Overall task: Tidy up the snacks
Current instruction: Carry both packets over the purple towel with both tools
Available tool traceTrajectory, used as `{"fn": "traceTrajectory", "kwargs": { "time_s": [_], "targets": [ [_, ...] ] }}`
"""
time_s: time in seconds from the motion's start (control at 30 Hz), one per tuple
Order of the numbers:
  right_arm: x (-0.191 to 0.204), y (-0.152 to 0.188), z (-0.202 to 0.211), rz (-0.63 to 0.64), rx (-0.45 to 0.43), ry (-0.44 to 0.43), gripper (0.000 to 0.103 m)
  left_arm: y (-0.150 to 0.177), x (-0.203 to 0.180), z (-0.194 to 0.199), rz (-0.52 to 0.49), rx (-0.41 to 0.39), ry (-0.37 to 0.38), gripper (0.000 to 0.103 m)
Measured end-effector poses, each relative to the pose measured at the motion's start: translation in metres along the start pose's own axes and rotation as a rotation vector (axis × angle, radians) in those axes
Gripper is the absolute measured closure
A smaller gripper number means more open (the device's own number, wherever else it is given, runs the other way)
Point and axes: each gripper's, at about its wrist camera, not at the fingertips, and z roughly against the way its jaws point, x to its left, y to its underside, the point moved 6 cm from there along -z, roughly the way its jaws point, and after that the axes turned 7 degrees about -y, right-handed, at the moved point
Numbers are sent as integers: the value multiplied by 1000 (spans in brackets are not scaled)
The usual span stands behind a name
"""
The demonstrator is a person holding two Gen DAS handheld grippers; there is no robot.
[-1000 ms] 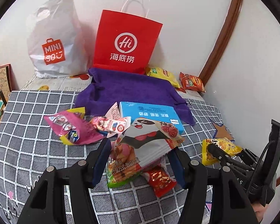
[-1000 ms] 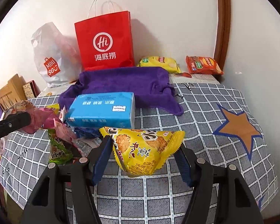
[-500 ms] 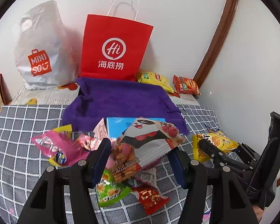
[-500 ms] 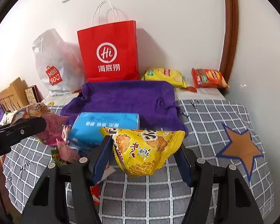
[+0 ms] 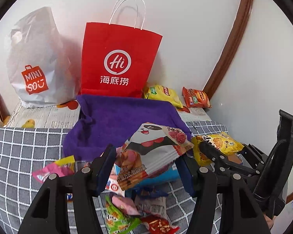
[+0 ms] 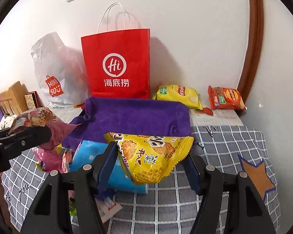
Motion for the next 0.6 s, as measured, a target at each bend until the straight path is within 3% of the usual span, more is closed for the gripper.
{"fn": "traceTrajectory", "kwargs": {
  "time_s": [0.6],
  "targets": [
    [2, -44, -53, 13, 10, -28, 39, -53, 15, -38, -5, -14, -27, 44]
  ]
}}
